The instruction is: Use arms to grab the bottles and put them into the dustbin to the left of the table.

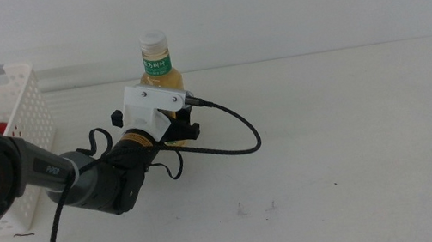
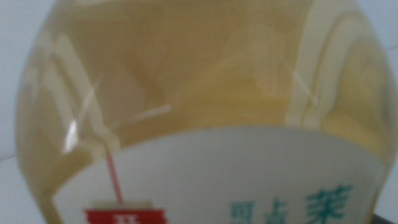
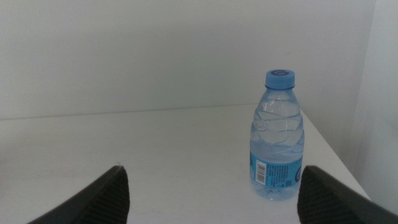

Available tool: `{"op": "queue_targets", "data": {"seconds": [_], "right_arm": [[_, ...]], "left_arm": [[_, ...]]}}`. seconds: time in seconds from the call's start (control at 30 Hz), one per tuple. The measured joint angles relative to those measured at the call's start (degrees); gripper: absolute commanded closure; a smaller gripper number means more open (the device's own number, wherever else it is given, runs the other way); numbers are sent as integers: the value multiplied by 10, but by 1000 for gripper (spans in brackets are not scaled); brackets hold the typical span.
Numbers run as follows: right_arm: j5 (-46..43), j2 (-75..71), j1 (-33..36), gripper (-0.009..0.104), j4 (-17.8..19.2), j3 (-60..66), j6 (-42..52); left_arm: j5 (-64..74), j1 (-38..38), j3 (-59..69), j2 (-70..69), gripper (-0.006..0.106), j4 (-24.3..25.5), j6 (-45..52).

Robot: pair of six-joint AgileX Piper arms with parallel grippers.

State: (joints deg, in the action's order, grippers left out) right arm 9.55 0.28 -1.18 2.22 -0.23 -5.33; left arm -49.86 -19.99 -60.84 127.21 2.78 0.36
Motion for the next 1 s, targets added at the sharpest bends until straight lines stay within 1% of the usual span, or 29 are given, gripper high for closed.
{"op": "queue_targets", "data": {"seconds": [0.03,0.1,0.17,0.23,0.37,0.47,0.5,0.53,0.6,0.63,0.7,0.77,0.93,1.0], "right_arm": [[0,0,0,7,0,0,0],[0,0,0,7,0,0,0],[0,0,0,7,0,0,0],[0,0,0,7,0,0,0],[0,0,0,7,0,0,0],[0,0,0,7,0,0,0],[0,0,0,7,0,0,0],[0,0,0,7,0,0,0],[0,0,0,7,0,0,0],[0,0,0,7,0,0,0],[0,0,0,7,0,0,0],[0,0,0,7,0,0,0],[0,0,0,7,0,0,0],[0,0,0,7,0,0,0]], "left_arm": [[-2,0,5,-3,76,4,0],[-3,0,23,-17,90,13,0],[9,0,56,-43,102,21,0],[27,0,97,-81,102,28,0],[69,0,167,-183,102,24,-4],[153,0,199,-277,102,25,-12],[206,0,199,-312,102,26,-26],[286,0,194,-348,102,31,-48],[432,0,168,-405,102,52,-88],[510,0,148,-429,102,62,-99],[632,1,100,-460,102,66,-95],[730,9,44,-471,102,42,-55],[934,77,-105,-462,102,-77,93],[985,112,-147,-449,102,-106,131]]}}
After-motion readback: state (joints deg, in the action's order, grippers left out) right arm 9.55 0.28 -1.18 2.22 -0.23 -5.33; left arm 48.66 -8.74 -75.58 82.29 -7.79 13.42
